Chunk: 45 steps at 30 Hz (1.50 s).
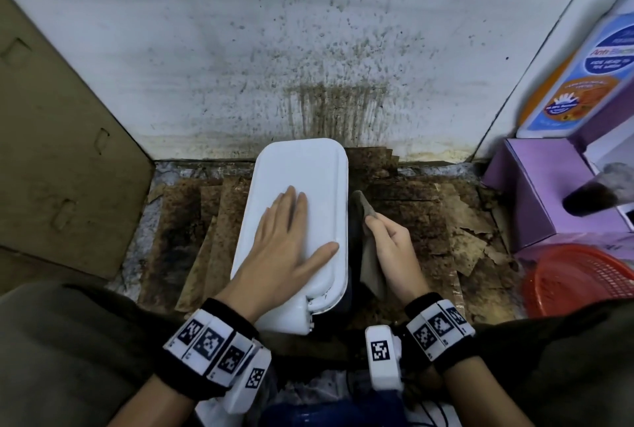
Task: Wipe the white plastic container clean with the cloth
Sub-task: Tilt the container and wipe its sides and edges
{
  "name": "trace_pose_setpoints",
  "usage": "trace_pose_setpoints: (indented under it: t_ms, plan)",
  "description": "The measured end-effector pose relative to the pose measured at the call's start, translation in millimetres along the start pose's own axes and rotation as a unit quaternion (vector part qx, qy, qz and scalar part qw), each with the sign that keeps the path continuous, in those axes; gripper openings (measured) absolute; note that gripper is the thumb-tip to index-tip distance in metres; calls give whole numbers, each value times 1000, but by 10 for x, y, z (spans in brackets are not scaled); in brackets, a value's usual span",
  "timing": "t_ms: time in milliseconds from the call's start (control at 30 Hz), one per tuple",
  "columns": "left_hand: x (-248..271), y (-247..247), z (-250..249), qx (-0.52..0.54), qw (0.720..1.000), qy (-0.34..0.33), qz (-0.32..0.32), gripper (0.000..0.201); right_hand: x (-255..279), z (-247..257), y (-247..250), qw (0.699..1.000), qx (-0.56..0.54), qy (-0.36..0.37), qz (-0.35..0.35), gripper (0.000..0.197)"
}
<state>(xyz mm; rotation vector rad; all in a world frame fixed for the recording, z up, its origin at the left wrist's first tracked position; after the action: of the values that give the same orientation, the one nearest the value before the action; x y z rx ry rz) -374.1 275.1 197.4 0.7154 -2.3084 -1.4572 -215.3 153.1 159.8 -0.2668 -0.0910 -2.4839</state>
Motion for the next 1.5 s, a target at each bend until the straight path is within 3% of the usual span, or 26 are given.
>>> trace_pose_setpoints:
  t_ms: [300, 367, 500, 700, 967, 1233, 1500]
  plan:
    - [17, -78, 84, -5, 995, -8, -98, 79, 46, -68, -212, 989, -109, -81, 51, 31]
    - [22, -56, 146, -4, 993, -16, -114, 73, 36, -186, -267, 987, -125, -102, 10, 33]
    - [43, -21, 242, -7, 988, -13, -156, 70, -18, -441, -280, 965, -164, -147, -144, 37]
    - [71, 10, 396, 37, 983, 6, -179, 69, 72, -366, -423, 978, -118, -62, -158, 32]
    - [35, 32, 476, 90, 981, 39, -164, 70, 520, -347, -1014, 997, -47, 35, -45, 43]
    - [30, 28, 634, 80, 982, 34, -171, 72, 555, -536, -1122, 985, 81, 149, 24, 48]
    - [57, 10, 654, 73, 981, 32, -175, 69, 421, -1033, -1093, 984, 113, 139, 7, 52]
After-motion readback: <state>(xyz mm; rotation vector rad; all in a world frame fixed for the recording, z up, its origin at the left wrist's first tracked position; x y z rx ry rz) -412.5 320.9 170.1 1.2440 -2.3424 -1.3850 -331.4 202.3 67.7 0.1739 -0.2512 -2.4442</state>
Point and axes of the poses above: each hand's wrist, its own x-axis away from the middle knuckle, its own y-axis out of the back of the hand, z = x × y, the point moved 1 cm from there along -x, towards the middle knuckle, and after that the axes turned 9 degrees about -z, right-handed, at the moved point
